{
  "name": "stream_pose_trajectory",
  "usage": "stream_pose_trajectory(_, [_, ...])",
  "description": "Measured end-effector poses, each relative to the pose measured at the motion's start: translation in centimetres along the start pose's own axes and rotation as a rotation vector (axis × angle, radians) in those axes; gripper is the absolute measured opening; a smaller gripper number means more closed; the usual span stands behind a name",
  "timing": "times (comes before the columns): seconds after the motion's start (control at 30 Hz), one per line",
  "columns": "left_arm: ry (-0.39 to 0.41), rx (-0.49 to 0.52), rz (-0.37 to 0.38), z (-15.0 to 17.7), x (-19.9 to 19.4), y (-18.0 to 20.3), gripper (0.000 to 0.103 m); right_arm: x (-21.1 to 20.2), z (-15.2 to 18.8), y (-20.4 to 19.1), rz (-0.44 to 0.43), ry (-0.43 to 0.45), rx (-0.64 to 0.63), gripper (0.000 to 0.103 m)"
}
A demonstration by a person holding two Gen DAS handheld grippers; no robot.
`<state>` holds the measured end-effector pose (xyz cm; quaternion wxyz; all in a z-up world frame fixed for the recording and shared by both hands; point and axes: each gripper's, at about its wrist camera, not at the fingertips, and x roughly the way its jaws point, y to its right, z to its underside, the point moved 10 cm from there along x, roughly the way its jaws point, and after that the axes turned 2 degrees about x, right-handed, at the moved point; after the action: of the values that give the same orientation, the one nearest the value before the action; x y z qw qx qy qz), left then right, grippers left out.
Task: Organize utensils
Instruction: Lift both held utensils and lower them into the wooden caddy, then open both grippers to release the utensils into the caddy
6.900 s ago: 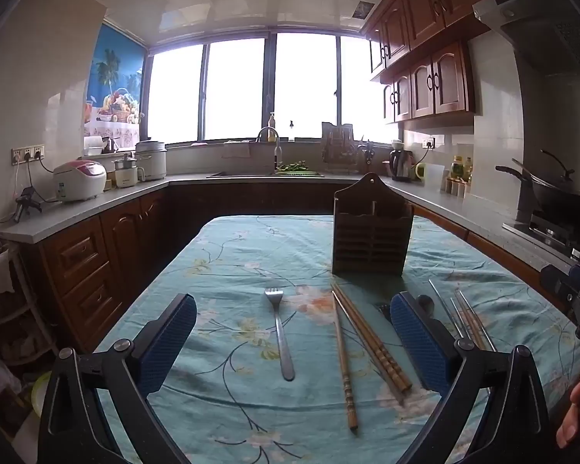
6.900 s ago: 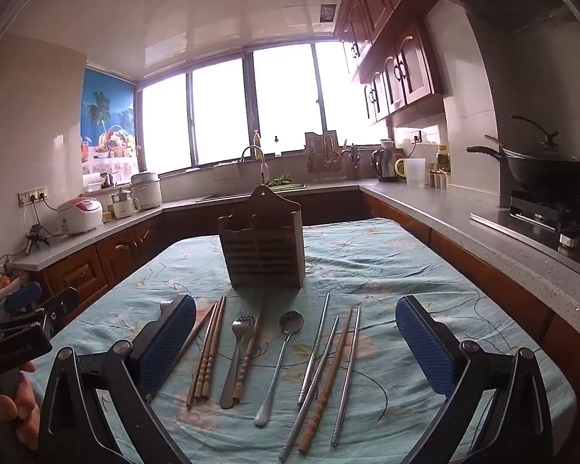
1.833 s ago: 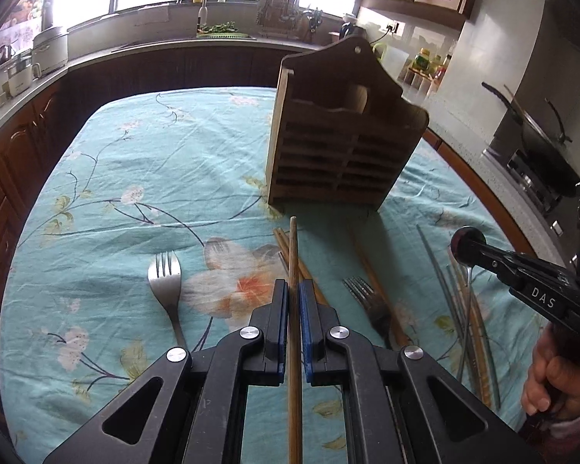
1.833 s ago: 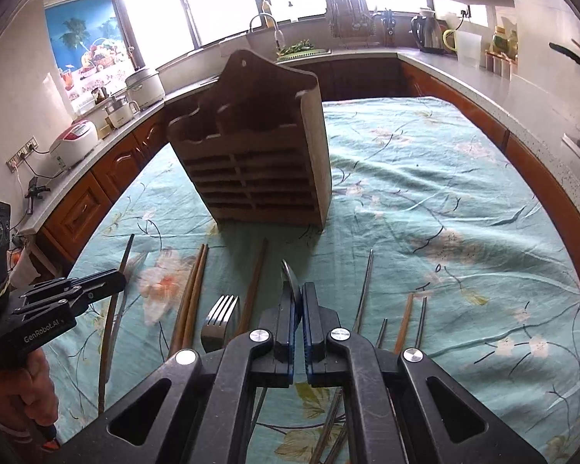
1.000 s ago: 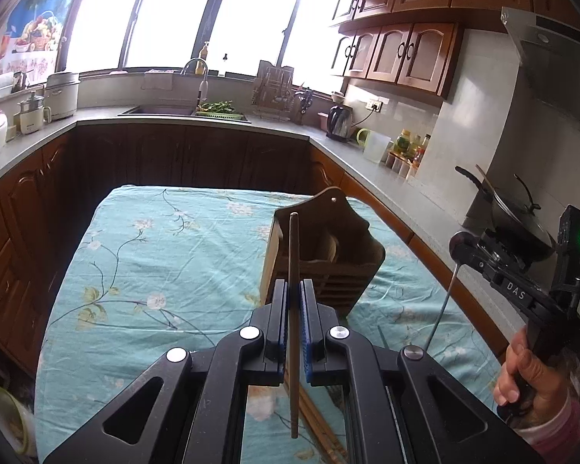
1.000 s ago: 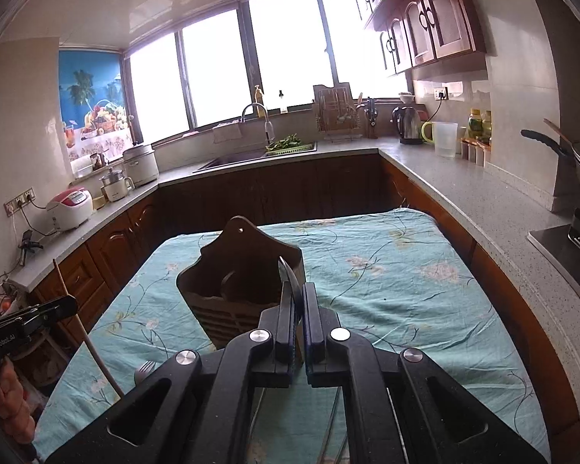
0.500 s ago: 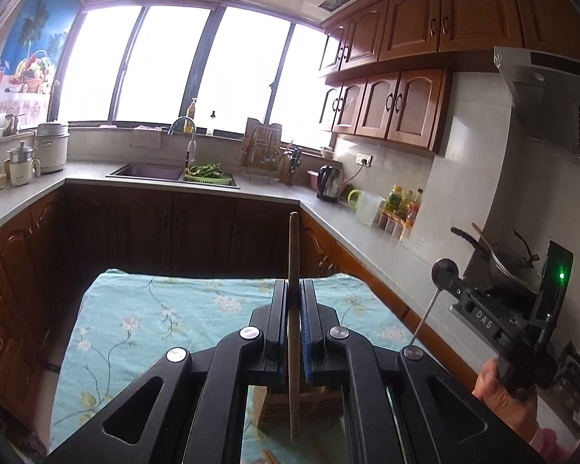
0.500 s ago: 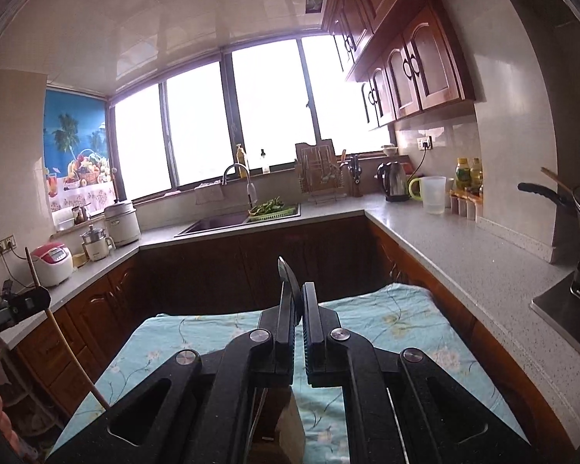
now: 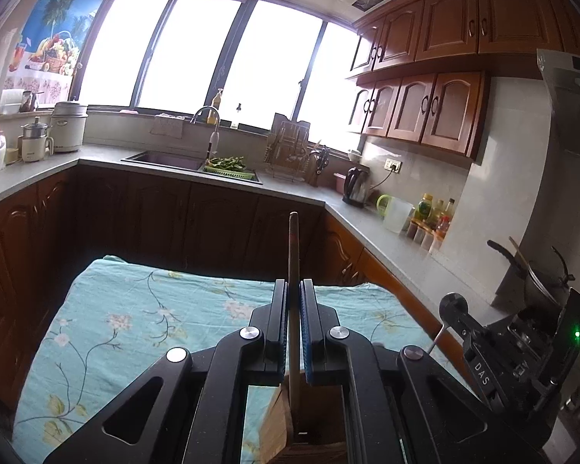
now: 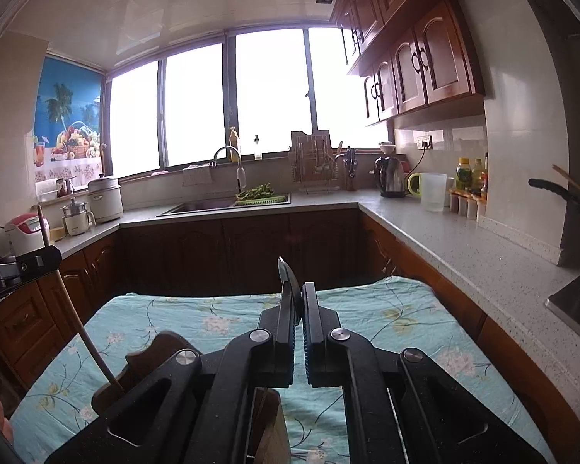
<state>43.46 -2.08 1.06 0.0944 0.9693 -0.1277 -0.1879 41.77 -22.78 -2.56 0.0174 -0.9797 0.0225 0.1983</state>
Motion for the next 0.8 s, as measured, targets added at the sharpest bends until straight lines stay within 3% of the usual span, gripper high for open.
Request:
stream_pose_trajectory(0.27, [-0.064, 0.009, 0.019, 2.7, 3.8, 0.9, 0.005, 0.8, 3.0, -0.2, -0.035, -0.086, -0.023, 0.003])
stream_pose_trajectory(0.63, [-0.1, 0.03, 0.032, 0.1, 1.8, -0.2, 0.006, 1.3, 3.0, 0.1, -0.079, -0.155, -0.006, 0.003])
stream_pose_trajectory(0.8, [-0.103, 0.03, 0.027, 0.5, 1.4, -0.2, 0.006, 1.4, 3.0, 0.0, -0.086, -0.171, 0.004, 0.006])
